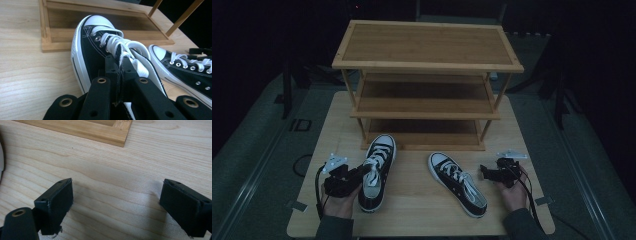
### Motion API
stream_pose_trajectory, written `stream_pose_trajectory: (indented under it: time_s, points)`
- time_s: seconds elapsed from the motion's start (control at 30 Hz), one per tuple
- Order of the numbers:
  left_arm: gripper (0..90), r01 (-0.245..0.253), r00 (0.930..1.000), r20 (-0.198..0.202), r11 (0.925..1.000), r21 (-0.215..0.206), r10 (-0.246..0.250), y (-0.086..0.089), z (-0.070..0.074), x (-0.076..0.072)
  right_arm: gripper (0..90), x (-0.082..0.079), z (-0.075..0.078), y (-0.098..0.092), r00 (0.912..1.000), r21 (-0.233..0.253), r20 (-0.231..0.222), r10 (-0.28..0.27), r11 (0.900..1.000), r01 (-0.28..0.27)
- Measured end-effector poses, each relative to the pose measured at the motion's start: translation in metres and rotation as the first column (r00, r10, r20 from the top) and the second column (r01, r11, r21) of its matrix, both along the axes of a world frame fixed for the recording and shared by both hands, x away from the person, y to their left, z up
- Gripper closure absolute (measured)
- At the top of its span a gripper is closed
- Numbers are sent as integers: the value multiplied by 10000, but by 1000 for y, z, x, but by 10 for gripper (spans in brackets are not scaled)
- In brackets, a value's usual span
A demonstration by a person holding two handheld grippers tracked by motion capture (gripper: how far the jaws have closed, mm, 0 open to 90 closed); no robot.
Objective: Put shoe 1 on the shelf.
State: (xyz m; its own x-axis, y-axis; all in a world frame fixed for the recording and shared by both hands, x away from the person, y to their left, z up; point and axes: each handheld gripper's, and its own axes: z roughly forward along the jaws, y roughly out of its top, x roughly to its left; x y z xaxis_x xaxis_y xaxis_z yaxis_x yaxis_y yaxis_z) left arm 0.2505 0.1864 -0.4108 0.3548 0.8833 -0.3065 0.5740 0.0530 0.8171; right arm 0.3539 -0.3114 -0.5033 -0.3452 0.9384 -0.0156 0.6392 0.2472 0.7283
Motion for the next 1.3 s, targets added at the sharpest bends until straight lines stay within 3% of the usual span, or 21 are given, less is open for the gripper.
stream_pose_trajectory:
  time_s: [0.2, 0.4, 0.47, 0.8, 1.3]
  points:
    - [879, 333, 9992, 240, 9994, -9, -333, -1, 13, 1, 110, 0, 0, 0, 10000, -1, 1, 1, 10000, -1]
    - [879, 516, 9981, 355, 9983, -280, -506, -1, 22, 2, 110, 0, 0, 0, 10000, -2, 1, -2, 10000, 2]
    - [879, 706, 9967, 428, 9961, -537, -684, -1, 31, 2, 110, 0, 0, 0, 10000, 3, -2, -3, 10000, 3]
    - [878, 1272, 9894, 797, 9891, -747, -1213, -6, 57, 3, 110, 0, 0, 0, 10000, 3, -5, -7, 10000, 7]
    - [877, 1719, 9827, 872, 9797, -1036, -1632, -5, 81, 3, 110, 0, 0, 0, 10000, 2, -5, -6, 10000, 6]
